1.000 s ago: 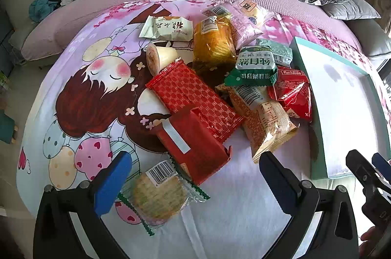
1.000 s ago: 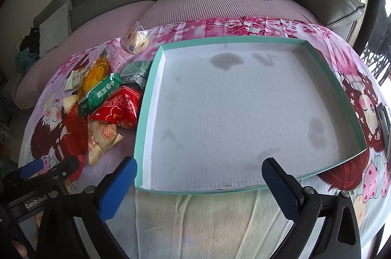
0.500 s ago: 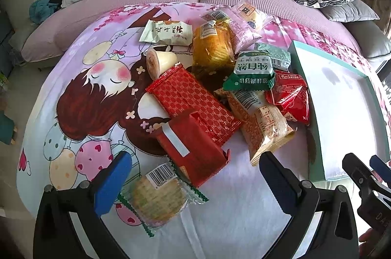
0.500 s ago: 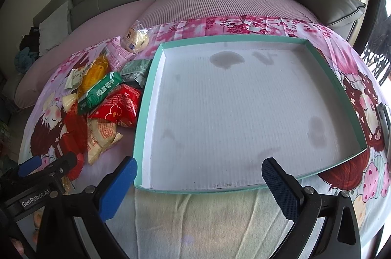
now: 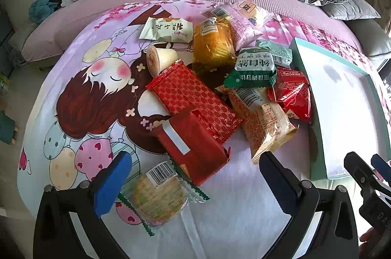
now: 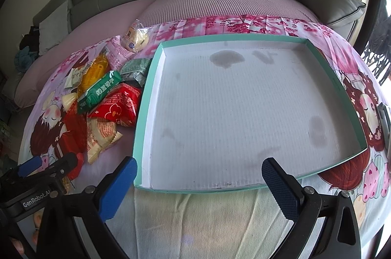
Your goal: Organize snacks
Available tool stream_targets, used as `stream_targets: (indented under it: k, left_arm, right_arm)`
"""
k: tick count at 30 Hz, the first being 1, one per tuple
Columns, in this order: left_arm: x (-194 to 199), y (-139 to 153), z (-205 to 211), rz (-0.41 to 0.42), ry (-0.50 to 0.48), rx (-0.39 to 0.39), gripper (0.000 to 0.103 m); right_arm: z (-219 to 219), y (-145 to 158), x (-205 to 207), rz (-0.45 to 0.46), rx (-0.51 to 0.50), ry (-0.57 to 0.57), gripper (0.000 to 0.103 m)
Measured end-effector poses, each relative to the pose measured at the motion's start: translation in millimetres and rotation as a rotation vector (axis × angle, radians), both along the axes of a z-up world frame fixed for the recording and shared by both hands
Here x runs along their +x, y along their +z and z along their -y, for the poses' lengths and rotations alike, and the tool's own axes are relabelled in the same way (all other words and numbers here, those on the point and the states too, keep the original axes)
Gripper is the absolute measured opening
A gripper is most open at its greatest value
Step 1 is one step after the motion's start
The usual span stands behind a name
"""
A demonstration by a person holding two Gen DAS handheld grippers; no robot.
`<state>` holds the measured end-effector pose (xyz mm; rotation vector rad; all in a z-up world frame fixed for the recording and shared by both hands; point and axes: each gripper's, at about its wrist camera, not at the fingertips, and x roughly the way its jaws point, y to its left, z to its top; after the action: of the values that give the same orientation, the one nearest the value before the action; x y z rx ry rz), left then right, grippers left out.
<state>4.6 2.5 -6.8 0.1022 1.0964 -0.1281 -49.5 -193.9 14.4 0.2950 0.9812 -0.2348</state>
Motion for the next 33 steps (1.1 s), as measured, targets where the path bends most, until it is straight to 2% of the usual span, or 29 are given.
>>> stream_targets:
  k: [13, 20, 29, 32, 33]
  left_arm:
    - [0, -1, -5, -0.010, 0.020, -0.002, 0.103]
    - [1, -1, -43, -0.039, 0.139, -0.057, 0.103]
    - [-4, -12, -71, -0.111, 0.198, -0.136, 0.103]
    - [-4, -15, -73, -0.128, 0.192, -0.160, 0.095]
    - [-6, -17, -74, -0.138, 0.190, -0.165, 0.088]
  right_arm:
    - [-1, 0, 1, -0.002, 0.001, -0.001, 0.103]
    - [-18, 7, 7, 0.017, 0.005, 0.035, 0.103]
    - [-64, 16, 22, 0.061, 0.019, 0.147, 0.103]
    - [-79, 16, 25, 0.060, 0.009, 0.178, 0.103]
    - [-83, 15, 26, 0.059, 0.005, 0.183, 0.103]
